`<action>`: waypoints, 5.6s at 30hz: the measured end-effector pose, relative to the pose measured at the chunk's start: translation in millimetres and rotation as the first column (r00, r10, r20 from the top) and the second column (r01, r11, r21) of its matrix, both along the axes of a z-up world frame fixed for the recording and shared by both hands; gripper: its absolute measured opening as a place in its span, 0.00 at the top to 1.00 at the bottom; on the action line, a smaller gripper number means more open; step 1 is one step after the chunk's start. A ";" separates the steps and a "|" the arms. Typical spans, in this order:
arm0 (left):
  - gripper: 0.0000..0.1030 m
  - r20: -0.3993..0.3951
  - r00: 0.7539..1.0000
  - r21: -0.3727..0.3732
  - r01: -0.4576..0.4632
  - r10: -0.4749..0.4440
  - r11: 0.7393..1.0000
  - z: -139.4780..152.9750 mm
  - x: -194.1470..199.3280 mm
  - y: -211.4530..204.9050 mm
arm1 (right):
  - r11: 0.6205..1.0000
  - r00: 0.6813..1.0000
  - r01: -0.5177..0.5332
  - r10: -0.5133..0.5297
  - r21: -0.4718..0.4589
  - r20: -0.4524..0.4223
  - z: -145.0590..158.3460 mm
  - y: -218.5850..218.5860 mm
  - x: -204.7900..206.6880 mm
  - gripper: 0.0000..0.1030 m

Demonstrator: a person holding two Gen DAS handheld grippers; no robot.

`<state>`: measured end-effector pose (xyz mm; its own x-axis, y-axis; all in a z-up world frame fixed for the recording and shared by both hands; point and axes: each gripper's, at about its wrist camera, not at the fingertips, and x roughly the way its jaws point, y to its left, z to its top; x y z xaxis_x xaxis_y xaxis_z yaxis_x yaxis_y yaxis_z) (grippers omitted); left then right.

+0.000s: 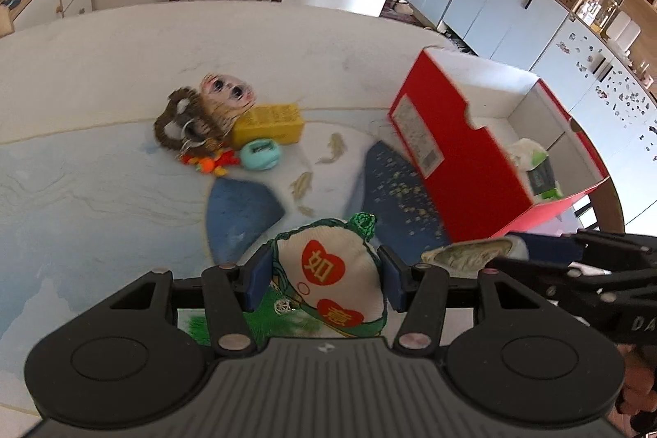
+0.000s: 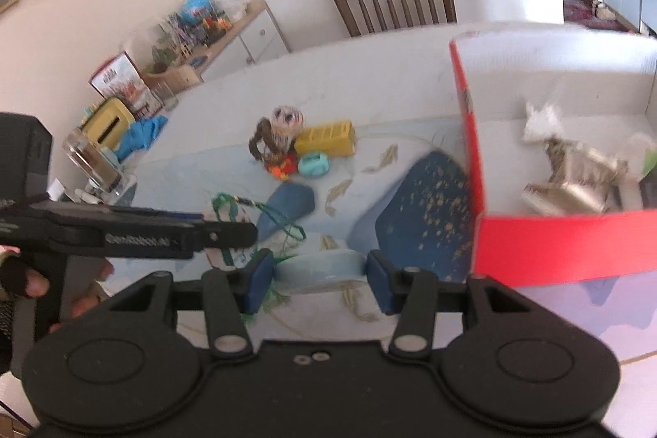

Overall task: Organize objects
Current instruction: 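Lift the sachet and tape dispenser with both tools toward the red box, then lower the sachet and tape dispenser into the box and open both tools, then withdraw both tools from the box back over the table items, then grasp the cartoon-face plush with the left tool while the right tool grasps the teal sharpener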

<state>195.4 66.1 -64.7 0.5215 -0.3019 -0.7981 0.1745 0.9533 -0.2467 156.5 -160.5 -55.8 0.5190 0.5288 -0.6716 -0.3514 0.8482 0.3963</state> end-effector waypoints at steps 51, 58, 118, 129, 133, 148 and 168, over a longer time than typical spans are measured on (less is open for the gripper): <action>0.47 -0.104 0.981 0.128 0.175 -0.162 0.976 -19.3 153.7 -252.7 | 0.987 0.996 0.072 -0.064 -0.141 0.066 -38.7 -173.8 82.1 0.53; 0.48 -0.107 0.980 0.182 0.188 -0.170 0.965 -24.4 157.2 -263.6 | 0.985 0.999 0.047 -0.044 -0.166 0.021 -43.7 -173.8 82.7 0.53; 0.17 0.187 0.980 0.097 0.049 -0.066 0.994 72.4 24.0 -99.3 | 0.997 0.987 0.050 -0.041 -0.056 0.156 51.1 -70.1 39.2 0.12; 0.07 0.173 0.984 0.043 0.035 -0.042 0.998 61.3 30.3 -37.5 | 0.997 0.989 0.054 -0.045 -0.062 0.138 47.4 -20.2 49.3 0.05; 0.00 0.174 0.985 0.039 0.014 -0.020 0.999 53.1 34.9 -17.1 | 0.996 0.991 0.052 -0.042 -0.078 0.125 41.8 -3.1 54.2 0.05; 0.00 0.124 0.990 0.021 -0.070 0.067 0.997 0.5 72.1 57.6 | 0.984 0.994 0.040 -0.022 -0.172 0.106 11.9 53.7 81.2 0.05; 0.00 0.217 0.976 0.121 0.000 -0.026 0.993 -26.1 120.5 46.4 | 0.964 0.994 -0.087 0.101 -0.250 0.042 -47.9 116.0 119.9 0.33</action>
<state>315.9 112.6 -90.8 0.6832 -0.2193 -0.6966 0.2237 0.9708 -0.0862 276.4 -44.4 -103.6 0.5138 0.3980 -0.7601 -0.4492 0.8796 0.1569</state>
